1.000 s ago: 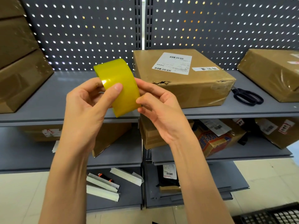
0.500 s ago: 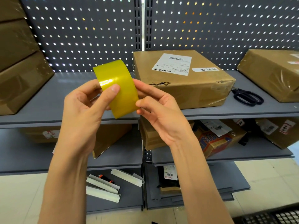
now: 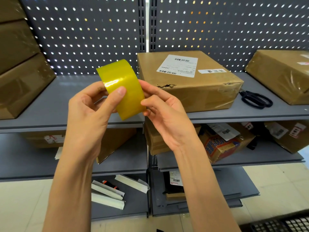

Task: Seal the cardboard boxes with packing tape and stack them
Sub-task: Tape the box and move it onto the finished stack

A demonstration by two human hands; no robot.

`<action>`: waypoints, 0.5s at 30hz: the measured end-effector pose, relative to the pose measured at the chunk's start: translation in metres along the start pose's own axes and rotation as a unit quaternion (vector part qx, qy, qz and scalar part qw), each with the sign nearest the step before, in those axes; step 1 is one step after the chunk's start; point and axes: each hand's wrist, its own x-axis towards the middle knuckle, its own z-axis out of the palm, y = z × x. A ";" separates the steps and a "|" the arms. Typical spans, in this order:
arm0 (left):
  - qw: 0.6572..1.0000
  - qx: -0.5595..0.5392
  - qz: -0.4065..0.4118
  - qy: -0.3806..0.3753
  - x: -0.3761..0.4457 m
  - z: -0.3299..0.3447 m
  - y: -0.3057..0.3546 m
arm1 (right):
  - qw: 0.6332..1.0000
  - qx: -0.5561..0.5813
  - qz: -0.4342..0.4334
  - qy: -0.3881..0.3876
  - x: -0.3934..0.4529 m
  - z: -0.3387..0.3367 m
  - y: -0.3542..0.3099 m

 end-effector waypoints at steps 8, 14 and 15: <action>1.000 0.004 -0.012 0.007 0.000 0.001 0.002 | 0.999 -0.044 -0.004 -0.005 0.000 -0.002 0.000; 1.000 0.027 0.000 0.011 -0.001 0.007 0.006 | 0.999 -0.044 0.006 0.020 0.002 -0.003 0.001; 1.000 0.024 -0.002 0.013 -0.001 0.007 0.006 | 0.999 -0.047 0.004 0.020 0.002 -0.003 0.001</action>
